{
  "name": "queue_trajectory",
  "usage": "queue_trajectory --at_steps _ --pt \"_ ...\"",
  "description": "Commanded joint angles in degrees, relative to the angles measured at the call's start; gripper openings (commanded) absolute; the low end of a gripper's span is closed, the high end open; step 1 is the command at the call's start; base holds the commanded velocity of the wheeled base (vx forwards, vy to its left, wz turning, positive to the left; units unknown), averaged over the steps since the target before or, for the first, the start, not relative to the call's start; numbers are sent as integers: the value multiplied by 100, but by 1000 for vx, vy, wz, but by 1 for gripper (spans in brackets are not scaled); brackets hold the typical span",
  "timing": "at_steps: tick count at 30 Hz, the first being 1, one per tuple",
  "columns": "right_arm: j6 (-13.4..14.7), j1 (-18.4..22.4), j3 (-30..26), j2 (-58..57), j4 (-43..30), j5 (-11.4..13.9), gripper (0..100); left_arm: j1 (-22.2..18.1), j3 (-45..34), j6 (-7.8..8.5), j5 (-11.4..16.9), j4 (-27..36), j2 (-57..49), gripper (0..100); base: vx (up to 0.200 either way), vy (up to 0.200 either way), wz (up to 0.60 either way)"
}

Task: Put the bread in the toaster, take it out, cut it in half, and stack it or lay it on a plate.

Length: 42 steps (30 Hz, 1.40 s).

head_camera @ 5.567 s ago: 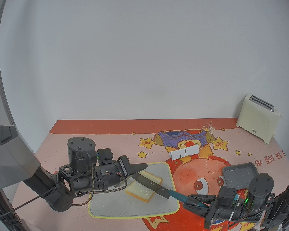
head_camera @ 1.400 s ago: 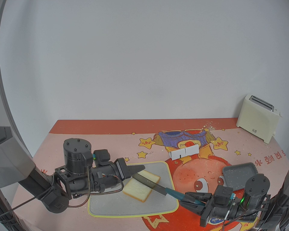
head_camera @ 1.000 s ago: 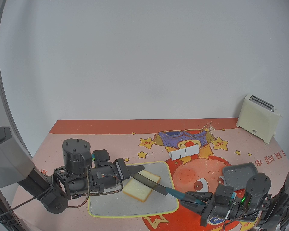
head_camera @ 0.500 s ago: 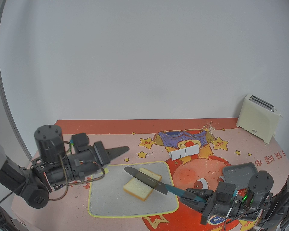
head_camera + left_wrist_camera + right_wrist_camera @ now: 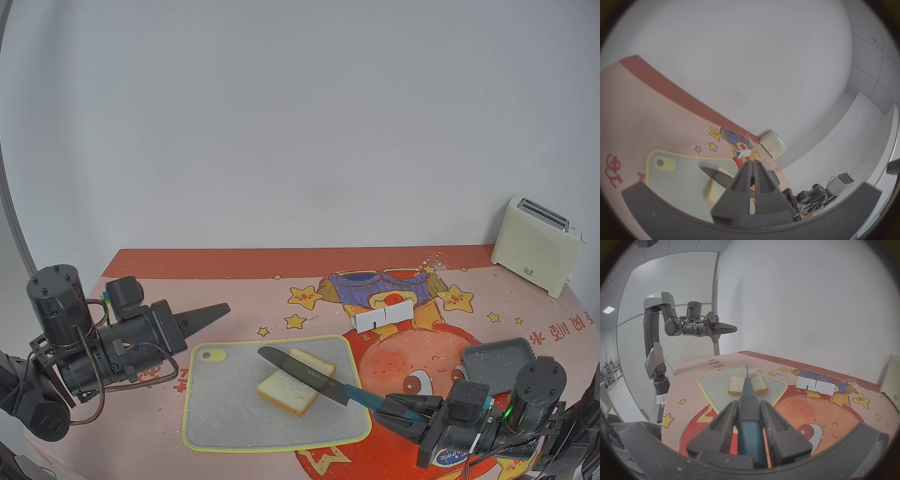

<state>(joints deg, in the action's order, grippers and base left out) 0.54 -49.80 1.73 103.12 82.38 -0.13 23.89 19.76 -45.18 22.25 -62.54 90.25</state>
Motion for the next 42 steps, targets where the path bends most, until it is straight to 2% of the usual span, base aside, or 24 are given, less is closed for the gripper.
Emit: queue_trajectory --at_steps 1,3,5,12,21,28,42 --pt "-1 5 -15 94 -3 -4 0 414 230 -466 8 -30 714 0 0 0 0" --pt "-1 5 -15 94 -3 -4 0 476 397 -641 8 -39 1135 0 0 0 0" --pt "-1 -4 -15 85 -3 -4 0 476 529 -685 -1 -48 1487 0 0 0 0" --pt "-1 5 -32 85 -3 5 0 485 819 -703 8 -57 2023 0 0 0 0" --pt "-1 5 -32 85 -3 5 0 529 889 -712 16 -57 2058 0 0 0 0" --pt "-1 5 -32 85 -3 -4 0 529 968 -861 25 -57 2076 0 0 0 0" --pt "8 5 -32 235 -3 -4 0 529 933 -817 16 -57 2278 0 0 0 0"
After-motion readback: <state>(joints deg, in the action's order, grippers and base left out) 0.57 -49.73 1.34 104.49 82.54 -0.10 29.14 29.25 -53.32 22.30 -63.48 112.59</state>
